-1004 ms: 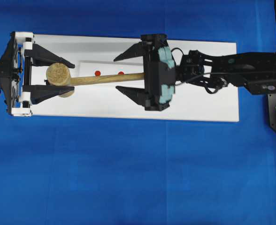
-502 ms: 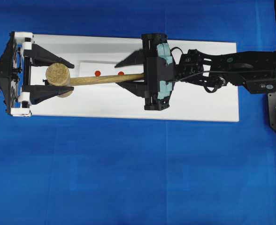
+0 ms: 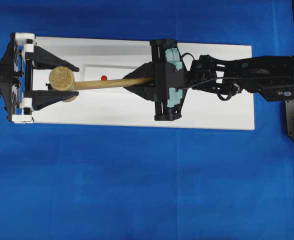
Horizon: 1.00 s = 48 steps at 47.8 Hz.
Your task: Hit the mark with a hammer.
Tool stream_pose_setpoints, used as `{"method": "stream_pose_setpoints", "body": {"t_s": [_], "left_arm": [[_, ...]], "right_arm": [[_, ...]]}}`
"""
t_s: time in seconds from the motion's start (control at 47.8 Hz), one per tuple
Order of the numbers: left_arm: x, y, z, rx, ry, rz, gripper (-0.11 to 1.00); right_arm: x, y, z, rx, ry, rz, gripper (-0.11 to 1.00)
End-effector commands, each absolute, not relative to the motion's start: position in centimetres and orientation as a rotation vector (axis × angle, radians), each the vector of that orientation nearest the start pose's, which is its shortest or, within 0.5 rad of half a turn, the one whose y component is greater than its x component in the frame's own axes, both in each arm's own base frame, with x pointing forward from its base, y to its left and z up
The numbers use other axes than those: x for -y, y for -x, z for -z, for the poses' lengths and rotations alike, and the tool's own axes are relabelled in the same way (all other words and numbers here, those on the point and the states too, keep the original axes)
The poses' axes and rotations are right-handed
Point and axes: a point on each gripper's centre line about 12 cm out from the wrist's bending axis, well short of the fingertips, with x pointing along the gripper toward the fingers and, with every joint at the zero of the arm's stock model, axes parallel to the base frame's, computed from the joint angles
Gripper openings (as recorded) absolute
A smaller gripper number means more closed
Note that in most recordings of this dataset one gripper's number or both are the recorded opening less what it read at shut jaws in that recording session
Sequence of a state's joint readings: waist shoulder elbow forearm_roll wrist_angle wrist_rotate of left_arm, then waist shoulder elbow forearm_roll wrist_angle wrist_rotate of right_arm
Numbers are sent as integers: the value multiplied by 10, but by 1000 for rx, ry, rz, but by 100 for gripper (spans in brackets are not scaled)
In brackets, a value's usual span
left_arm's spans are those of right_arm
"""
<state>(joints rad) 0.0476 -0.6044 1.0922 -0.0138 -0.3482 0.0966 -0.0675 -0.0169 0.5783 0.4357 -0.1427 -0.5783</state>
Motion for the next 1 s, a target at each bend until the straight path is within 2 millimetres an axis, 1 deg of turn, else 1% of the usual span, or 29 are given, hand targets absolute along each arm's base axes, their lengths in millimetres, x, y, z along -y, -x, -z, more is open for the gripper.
{"method": "stream_pose_setpoints", "body": {"t_s": [0.0, 0.125, 0.167, 0.188, 0.314, 0.46, 0.564, 0.732, 0.983], "left_arm": [[-13, -263, -262, -103, -64, -49, 50], [-12, -263, -262, -104, -64, -47, 83], [-13, -262, -262, -101, -64, -49, 89], [-13, -262, -262, -101, -64, -49, 90], [-13, -260, -263, -95, -65, -51, 84], [-16, -253, -263, -108, -64, -62, 84], [-17, -243, -262, -128, -63, -70, 84], [-16, -222, -264, -159, -61, -70, 84], [-13, -181, -266, -208, -57, -64, 84]], "right_arm": [[37, -417, -235, -397, 121, 109, 2], [37, -416, -236, -396, 109, 112, 2], [37, -416, -237, -395, 106, 112, 2], [37, -416, -237, -395, 101, 114, 2], [37, -413, -238, -400, 81, 115, 2], [35, -405, -236, -425, 51, 108, 2], [34, -396, -232, -441, 19, 114, 2], [33, -381, -230, -448, -17, 125, 2], [32, -364, -226, -460, -42, 132, 2]]}}
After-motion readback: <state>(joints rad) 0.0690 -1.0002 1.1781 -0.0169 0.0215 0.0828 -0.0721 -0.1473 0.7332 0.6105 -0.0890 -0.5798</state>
